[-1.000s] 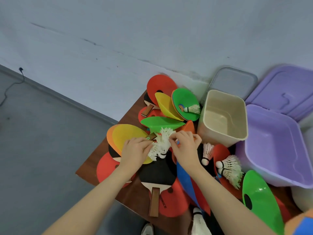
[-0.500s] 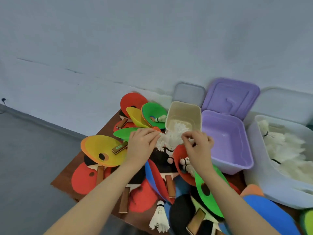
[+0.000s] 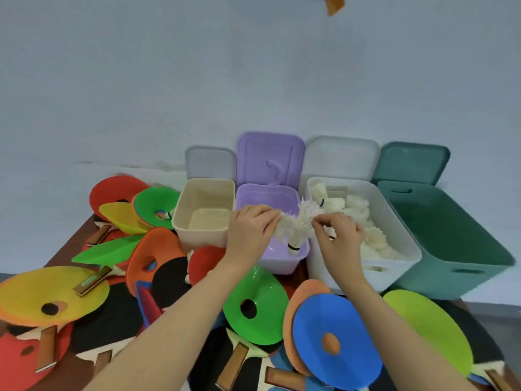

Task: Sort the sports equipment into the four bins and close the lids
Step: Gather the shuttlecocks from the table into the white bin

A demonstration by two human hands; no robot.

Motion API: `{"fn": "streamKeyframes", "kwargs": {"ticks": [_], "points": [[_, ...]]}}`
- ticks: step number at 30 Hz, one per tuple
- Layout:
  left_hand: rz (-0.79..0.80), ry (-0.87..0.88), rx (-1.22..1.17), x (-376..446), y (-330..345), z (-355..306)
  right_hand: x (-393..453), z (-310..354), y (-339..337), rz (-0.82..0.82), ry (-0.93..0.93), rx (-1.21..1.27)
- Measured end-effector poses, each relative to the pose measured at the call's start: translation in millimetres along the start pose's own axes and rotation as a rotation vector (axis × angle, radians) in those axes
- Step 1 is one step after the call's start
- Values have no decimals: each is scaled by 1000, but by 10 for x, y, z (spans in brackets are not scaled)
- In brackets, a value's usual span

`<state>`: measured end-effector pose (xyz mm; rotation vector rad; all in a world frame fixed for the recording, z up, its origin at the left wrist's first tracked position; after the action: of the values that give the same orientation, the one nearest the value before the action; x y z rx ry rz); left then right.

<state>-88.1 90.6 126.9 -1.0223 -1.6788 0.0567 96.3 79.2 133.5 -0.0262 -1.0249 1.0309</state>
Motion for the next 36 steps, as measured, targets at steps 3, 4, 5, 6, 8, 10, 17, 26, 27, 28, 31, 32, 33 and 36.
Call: {"fn": "streamKeyframes", "kwargs": {"ticks": [3,4,5,6,8,10,17,26,27,28,31,32,33,36], "points": [[1,18,-86,227,305,-133,194,-230,-164,-70,-7,-34],[9,24,-122,298,408,-167,256,-313,-202,-85,2,-39],[15,34,-150,363,512,-195,317,-396,-224,-90,17,-44],[17,41,-162,423,610,-220,382,-474,-236,-87,25,-53],[13,46,-164,548,794,-257,520,-623,-243,-70,16,-71],[22,41,-182,682,988,-285,664,-774,-255,-60,24,-83],[140,115,-219,915,1736,-364,947,-1294,-347,-110,111,-155],[581,81,-202,520,2282,-388,841,-1926,-271,84,164,-286],[573,79,-217,488,2259,-411,808,-1977,-258,108,172,-286],[564,64,-222,469,2232,-422,779,-2021,-240,140,173,-286],[596,-1,-153,363,2203,-416,686,-2132,-121,384,199,-300],[613,-13,-104,309,2209,-413,628,-2164,-66,502,200,-316],[626,-19,-54,255,2207,-418,557,-2193,-10,606,177,-338],[618,-57,25,146,2166,-475,384,-2251,104,768,69,-399]]}}
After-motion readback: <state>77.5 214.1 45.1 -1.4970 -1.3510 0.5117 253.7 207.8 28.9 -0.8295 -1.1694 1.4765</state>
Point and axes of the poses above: each hand's wrist, its own x-axis towards the middle knuckle, its own y-axis out of the palm, z = x × y, the point moved 7 cm from there along x, towards the middle knuckle, and after that the axes turned 3 degrees about -z, right-handed, at the moved point
